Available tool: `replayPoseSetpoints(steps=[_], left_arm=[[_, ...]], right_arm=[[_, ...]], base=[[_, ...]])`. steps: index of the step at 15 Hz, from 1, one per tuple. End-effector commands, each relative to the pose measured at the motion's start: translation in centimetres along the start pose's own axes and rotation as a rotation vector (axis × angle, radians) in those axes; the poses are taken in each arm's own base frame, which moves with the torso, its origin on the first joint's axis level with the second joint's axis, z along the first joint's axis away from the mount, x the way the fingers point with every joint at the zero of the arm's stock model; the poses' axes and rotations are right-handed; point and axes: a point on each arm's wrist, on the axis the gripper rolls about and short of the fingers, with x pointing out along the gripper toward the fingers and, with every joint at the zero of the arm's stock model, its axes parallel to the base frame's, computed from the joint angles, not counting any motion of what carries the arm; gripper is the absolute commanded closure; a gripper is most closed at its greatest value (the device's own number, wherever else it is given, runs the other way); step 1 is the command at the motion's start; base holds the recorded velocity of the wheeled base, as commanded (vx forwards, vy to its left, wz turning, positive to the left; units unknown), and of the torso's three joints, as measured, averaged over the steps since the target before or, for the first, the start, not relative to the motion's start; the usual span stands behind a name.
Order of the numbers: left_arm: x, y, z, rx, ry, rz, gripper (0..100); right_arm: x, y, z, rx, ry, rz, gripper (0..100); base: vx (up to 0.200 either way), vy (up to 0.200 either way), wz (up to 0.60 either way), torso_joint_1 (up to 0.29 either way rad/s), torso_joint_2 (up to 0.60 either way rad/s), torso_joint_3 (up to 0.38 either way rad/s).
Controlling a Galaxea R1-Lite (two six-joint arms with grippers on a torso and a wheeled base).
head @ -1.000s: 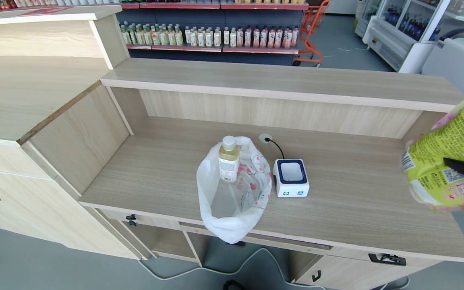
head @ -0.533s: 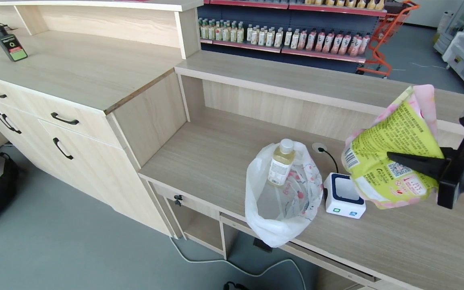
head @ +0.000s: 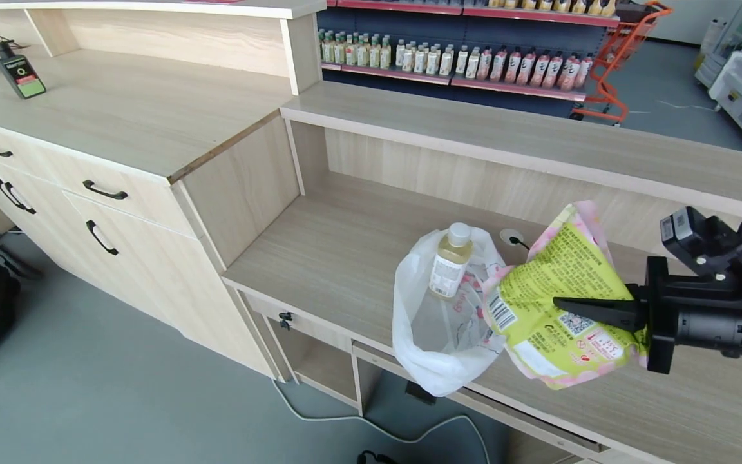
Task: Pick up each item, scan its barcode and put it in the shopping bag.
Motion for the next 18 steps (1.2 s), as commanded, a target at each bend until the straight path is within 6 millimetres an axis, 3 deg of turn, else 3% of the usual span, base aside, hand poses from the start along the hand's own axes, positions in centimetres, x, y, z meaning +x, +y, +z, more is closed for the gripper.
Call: replayPoseSetpoints(steps=[1,3,6,9,15,18], left_arm=[[0.0,0.0,0.0,-0.001,0.0,0.0,0],[0.0,0.0,0.0,0.001,0.0,0.0,0],[0.0,0.0,0.0,0.001,0.0,0.0,0],[0.0,0.0,0.0,0.001,0.0,0.0,0],[0.0,0.0,0.0,0.001,0.0,0.0,0],[0.0,0.0,0.0,0.001,0.0,0.0,0]], right_arm=[[1.2,-0.8,-3.0,0.052,0.071,0.019,100],[1.7,-1.3,-5.5,-0.004,0.108,0.034,100],[2.1,-1.8,-6.8,-0.063,0.072,0.099,100],[2.8,-2.2,-7.1,-0.061,0.068,0.117,100],[6.0,-5.7,-5.7,-0.139,0.005,0.108,100],[9.3,-7.2,-6.1,-0.146,-0.007,0.145,100]], base=[[0.0,0.0,0.0,0.0,0.0,0.0],[0.0,0.0,0.0,0.0,0.0,0.0],[0.0,0.0,0.0,0.0,0.0,0.0],[0.0,0.0,0.0,0.0,0.0,0.0],[0.0,0.0,0.0,0.0,0.0,0.0],[0.0,0.0,0.0,0.0,0.0,0.0]])
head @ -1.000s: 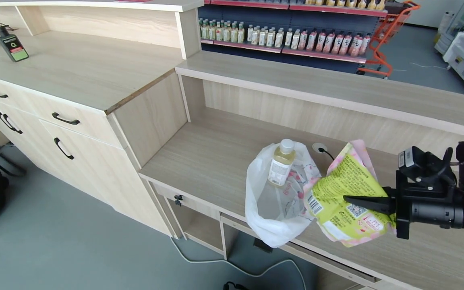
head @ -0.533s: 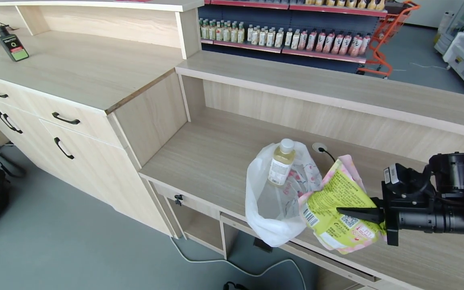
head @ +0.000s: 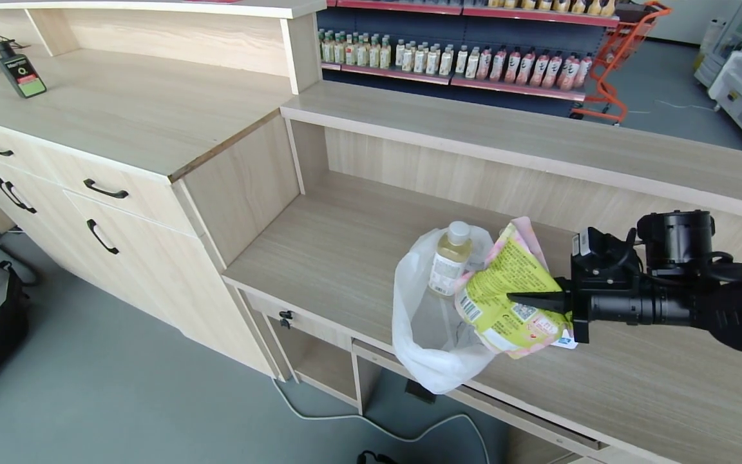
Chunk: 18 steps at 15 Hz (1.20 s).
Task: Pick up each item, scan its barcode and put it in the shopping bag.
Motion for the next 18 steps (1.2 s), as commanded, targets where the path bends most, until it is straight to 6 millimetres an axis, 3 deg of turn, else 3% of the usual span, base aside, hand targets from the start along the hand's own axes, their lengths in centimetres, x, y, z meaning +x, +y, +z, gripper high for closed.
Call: replayPoseSetpoints(steps=[1,7,10,18], left_arm=[[0.0,0.0,0.0,0.0,0.0,0.0,0],[0.0,0.0,0.0,-0.002,0.0,0.0,0],[0.0,0.0,0.0,0.0,0.0,0.0,0],[0.0,0.0,0.0,0.0,0.0,0.0,0]], right_arm=[[2.9,-1.1,-1.3,0.009,-0.003,0.042,100],[7.1,-2.2,-2.1,-0.012,-0.026,0.094,100],[8.0,-2.4,-3.3,-0.027,-0.015,0.097,100],[6.7,-2.0,-7.0,-0.129,0.046,0.09,100]], base=[[0.0,0.0,0.0,0.0,0.0,0.0],[0.0,0.0,0.0,0.0,0.0,0.0],[0.0,0.0,0.0,0.0,0.0,0.0],[0.0,0.0,0.0,0.0,0.0,0.0]])
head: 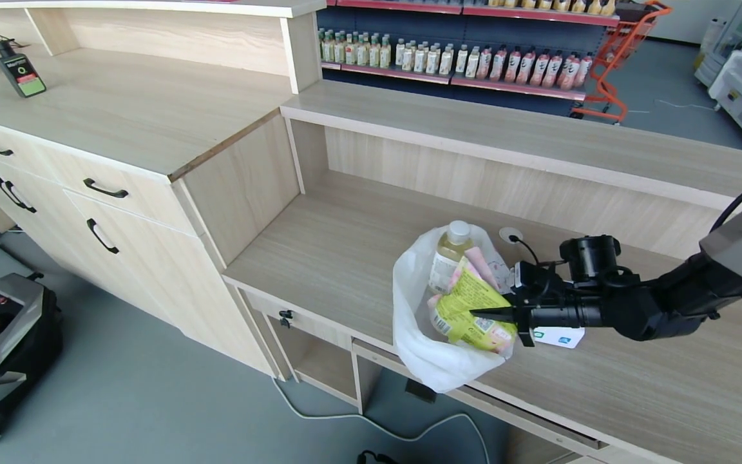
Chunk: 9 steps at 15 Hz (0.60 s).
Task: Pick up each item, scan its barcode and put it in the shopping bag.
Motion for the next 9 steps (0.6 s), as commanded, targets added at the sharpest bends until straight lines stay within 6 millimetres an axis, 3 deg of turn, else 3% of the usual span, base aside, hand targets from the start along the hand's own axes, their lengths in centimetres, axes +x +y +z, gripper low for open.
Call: replayPoseSetpoints(steps=[1,9], left_arm=[[0.0,0.0,0.0,0.0,0.0,0.0,0],[0.0,0.0,0.0,0.0,0.0,0.0,0]], right_arm=[[-0.25,0.42,-0.71,-0.01,0.014,0.006,100],[-0.44,0.45,-0.54,-0.052,0.006,0.005,100]], base=[[0.0,0.0,0.0,0.0,0.0,0.0],[0.0,0.0,0.0,0.0,0.0,0.0]])
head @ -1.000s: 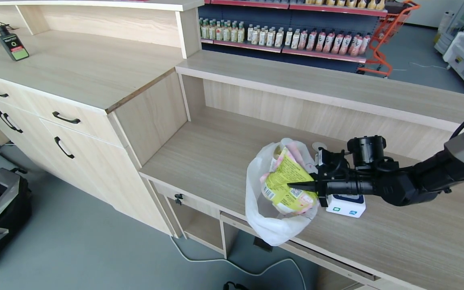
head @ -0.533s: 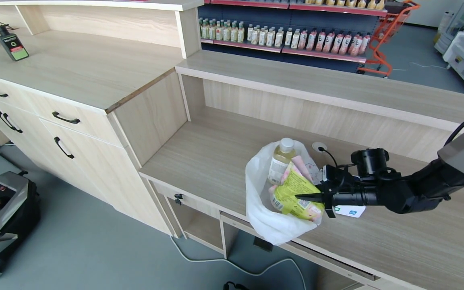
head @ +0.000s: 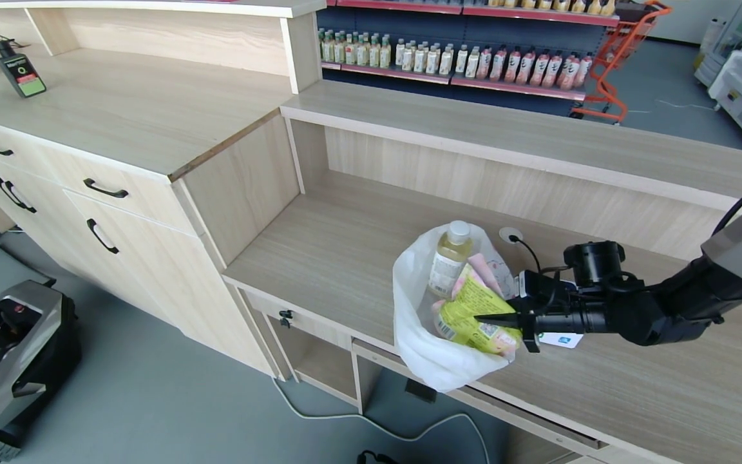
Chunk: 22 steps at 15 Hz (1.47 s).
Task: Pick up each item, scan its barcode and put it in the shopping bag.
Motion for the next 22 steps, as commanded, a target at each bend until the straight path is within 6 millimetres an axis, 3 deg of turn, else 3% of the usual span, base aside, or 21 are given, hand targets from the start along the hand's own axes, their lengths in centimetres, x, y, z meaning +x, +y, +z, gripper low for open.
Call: replayPoseSetpoints(steps=[1,3,4,7,10,13,16,19,22], left_arm=[[0.0,0.0,0.0,0.0,0.0,0.0,0],[0.0,0.0,0.0,-0.002,0.0,0.0,0],[0.0,0.0,0.0,0.0,0.0,0.0,0],[0.0,0.0,0.0,0.0,0.0,0.0,0],[0.0,0.0,0.0,0.0,0.0,0.0,0],[0.0,0.0,0.0,0.0,0.0,0.0,0],[0.0,0.0,0.0,0.0,0.0,0.0,0],[0.0,0.0,0.0,0.0,0.0,0.0,0],[0.0,0.0,0.0,0.0,0.0,0.0,0]], right_arm=[[-0.1,-0.1,0.2,-0.005,-0.003,-0.003,100],[-0.2,-0.1,0.4,-0.007,-0.005,-0.004,100],[-0.2,-0.1,0.4,-0.007,-0.005,-0.004,0],[-0.5,-0.4,1.2,-0.017,-0.019,-0.009,0],[-2.5,0.1,3.7,0.028,-0.033,-0.03,0],[-6.5,1.4,8.7,0.09,-0.07,-0.087,0],[-10.9,4.1,13.3,0.057,-0.103,-0.165,0],[-14.7,5.2,14.4,0.022,-0.082,-0.28,0],[-18.9,5.0,15.4,0.011,-0.037,-0.454,0]], base=[[0.0,0.0,0.0,0.0,0.0,0.0],[0.0,0.0,0.0,0.0,0.0,0.0],[0.0,0.0,0.0,0.0,0.0,0.0],[0.0,0.0,0.0,0.0,0.0,0.0],[0.0,0.0,0.0,0.0,0.0,0.0],[0.0,0.0,0.0,0.0,0.0,0.0],[0.0,0.0,0.0,0.0,0.0,0.0],[0.0,0.0,0.0,0.0,0.0,0.0],[0.0,0.0,-0.6,0.001,0.0,-0.001]])
